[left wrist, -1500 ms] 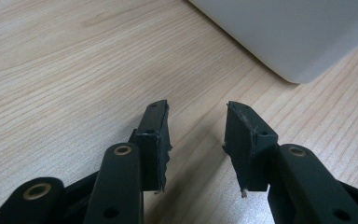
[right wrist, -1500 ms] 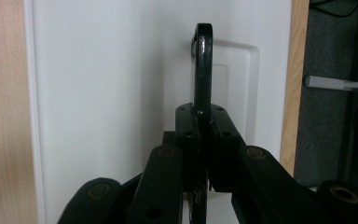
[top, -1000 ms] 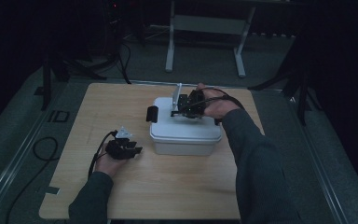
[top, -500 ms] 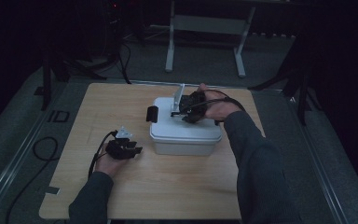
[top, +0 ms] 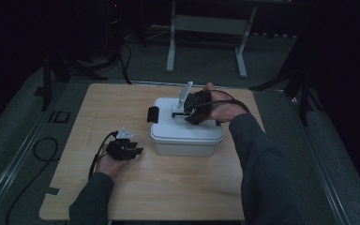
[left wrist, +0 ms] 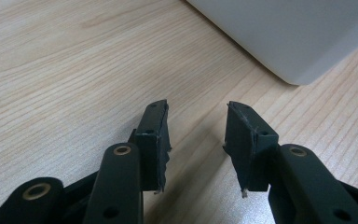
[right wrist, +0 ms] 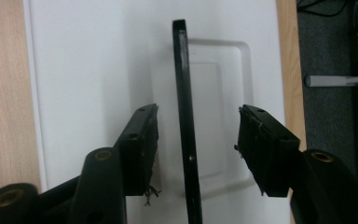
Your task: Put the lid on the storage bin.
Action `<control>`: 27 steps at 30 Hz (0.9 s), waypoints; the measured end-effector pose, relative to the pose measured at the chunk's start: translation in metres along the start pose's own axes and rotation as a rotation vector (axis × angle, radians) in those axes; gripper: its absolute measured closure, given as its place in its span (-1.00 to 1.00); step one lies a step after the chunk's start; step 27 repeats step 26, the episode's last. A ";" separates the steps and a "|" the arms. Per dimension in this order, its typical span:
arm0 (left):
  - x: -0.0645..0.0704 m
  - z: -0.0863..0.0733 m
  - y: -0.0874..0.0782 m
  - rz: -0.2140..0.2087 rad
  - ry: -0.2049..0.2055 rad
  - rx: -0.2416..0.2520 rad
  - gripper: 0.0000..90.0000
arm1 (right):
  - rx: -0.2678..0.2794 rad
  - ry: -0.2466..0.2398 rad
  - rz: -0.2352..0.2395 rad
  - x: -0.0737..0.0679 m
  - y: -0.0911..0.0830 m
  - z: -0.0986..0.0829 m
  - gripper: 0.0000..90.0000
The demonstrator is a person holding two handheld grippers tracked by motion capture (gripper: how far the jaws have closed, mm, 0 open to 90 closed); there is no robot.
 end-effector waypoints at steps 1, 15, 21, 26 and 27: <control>0.000 0.000 0.000 0.000 0.001 -0.001 0.32 | 0.001 0.014 0.002 0.000 -0.001 -0.002 0.00; 0.000 0.000 0.000 0.000 0.001 -0.002 0.32 | 0.027 0.121 -0.038 0.005 -0.011 -0.024 -0.20; 0.000 0.000 0.000 -0.002 -0.001 0.000 0.32 | 0.026 0.142 -0.053 0.002 -0.016 -0.032 -0.21; 0.000 0.000 0.000 -0.004 -0.005 0.004 0.32 | 0.033 0.165 -0.065 0.001 -0.021 -0.037 -0.24; 0.000 0.000 0.000 -0.004 -0.005 0.004 0.32 | 0.033 0.165 -0.065 0.001 -0.021 -0.037 -0.24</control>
Point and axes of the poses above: each handheld gripper's, and its own axes: y roughly forward along the jaws, z roughly out of its top, x roughly to its right, the point moved 6 cm from there along y, roughly forward along the jaws, and after that the axes turned 10 degrees about -z, right-handed, at the moved point
